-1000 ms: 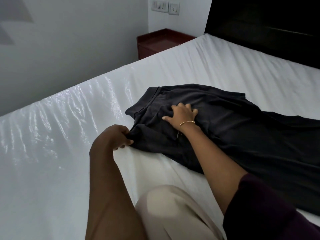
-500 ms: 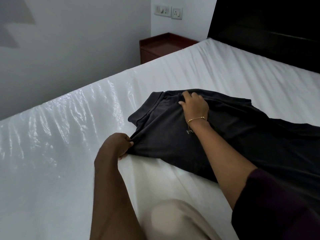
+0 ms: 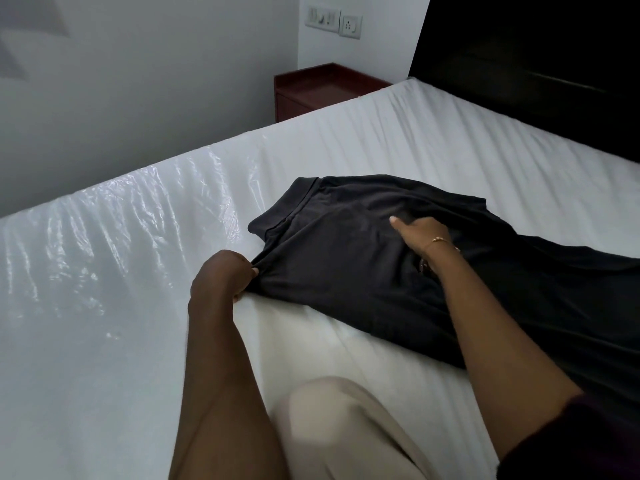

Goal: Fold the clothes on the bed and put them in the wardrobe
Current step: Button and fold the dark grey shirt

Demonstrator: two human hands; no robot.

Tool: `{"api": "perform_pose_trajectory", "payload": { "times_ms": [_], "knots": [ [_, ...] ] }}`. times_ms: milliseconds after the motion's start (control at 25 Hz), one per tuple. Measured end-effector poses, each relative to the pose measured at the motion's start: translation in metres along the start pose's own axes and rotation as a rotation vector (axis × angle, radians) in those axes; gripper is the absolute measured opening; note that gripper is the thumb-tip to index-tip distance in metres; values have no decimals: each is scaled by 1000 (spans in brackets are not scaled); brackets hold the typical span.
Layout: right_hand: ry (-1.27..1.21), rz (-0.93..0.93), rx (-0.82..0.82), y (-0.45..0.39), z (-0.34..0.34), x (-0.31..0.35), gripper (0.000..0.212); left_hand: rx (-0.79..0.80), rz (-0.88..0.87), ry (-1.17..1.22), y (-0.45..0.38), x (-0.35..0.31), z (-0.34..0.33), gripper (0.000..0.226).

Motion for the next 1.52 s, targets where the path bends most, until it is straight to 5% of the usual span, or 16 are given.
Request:
{"api": "perform_pose_trajectory", "payload": {
  "times_ms": [160,320,520,680,840,1000,1280,1520],
  "knots": [
    [-406,27,235,11,-8,-29,21,-23,-7,-27,-3,-1,1,11],
    [-422,140,179,-1,11,-37,17,-37,-3,-39,-5,1,0,12],
    [83,178,-127,-17,5,-34,28,-32,3,-52,-7,-1,4,8],
    [121,195,-378,12,5,-43,34,-162,0,-242,22,-24,19,22],
    [-26,138,-484,38,25,-74,29,-329,-278,-271,74,-101,10,28],
    [2,52,-509,62,36,-131,25,-191,-547,-484,100,-191,-61,24],
    [327,-27,-181,66,22,-191,40,31,-859,-1021,81,-241,-229,23],
    [276,23,34,71,29,-189,14,182,-787,-1193,25,-208,-261,48]
  ]
}}
Point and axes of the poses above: each hand's wrist, its own y-axis away from the middle knuckle, its own z-axis out of the back of the hand, x = y × z, the point moved 9 cm from there along -y, towards the middle knuckle, and after that the axes turned 15 degrees about x, right-handed, at the moved point
